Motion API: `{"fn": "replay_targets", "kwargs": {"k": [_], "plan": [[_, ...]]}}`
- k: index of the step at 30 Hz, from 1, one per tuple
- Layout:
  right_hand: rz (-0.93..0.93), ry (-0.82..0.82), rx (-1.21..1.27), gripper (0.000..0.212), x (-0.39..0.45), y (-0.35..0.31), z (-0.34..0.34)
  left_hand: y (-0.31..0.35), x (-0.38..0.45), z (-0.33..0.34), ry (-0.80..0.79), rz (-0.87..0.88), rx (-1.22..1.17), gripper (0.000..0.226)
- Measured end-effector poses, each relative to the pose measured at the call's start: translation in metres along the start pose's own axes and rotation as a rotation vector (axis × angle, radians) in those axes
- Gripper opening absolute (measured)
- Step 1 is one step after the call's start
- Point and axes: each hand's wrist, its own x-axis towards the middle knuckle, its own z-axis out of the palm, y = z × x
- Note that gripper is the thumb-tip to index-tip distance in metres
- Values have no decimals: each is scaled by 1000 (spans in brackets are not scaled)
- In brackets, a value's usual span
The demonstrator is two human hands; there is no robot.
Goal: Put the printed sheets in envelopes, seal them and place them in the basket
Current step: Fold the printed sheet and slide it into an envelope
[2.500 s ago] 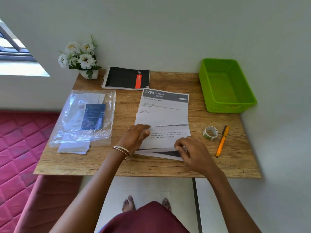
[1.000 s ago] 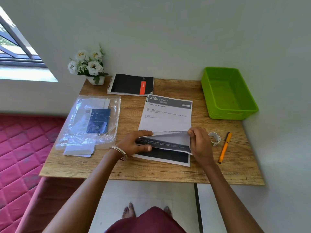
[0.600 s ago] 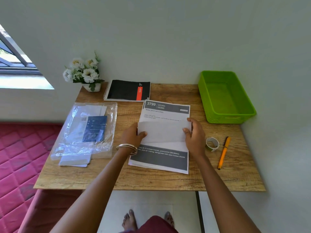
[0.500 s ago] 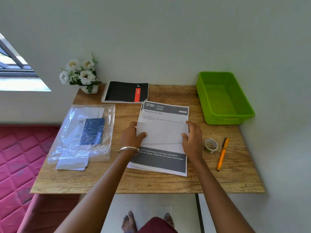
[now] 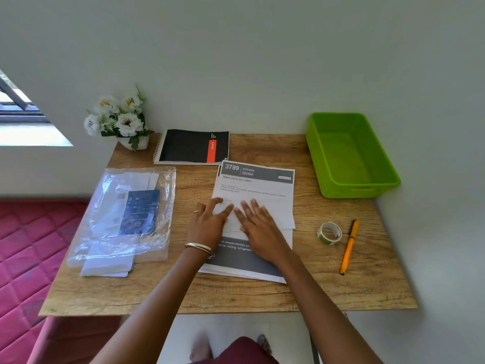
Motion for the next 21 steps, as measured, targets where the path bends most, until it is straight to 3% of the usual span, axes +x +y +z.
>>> {"fn": "replay_targets", "kwargs": {"k": [2, 5, 9, 18, 21], "plan": [[9, -12, 21, 73, -1, 8, -1, -2, -1, 2, 48, 7, -14, 39], [169, 20, 47, 55, -17, 31, -7, 0, -1, 2, 75, 7, -24, 38], [332, -13, 22, 56, -27, 39, -16, 0, 1, 5, 55, 10, 19, 44], [241, -164, -127, 70, 9, 52, -59, 4, 20, -19, -195, -17, 209, 58], [230, -221, -92, 72, 15, 59, -71, 2, 25, -28, -286, -68, 116, 56]]}}
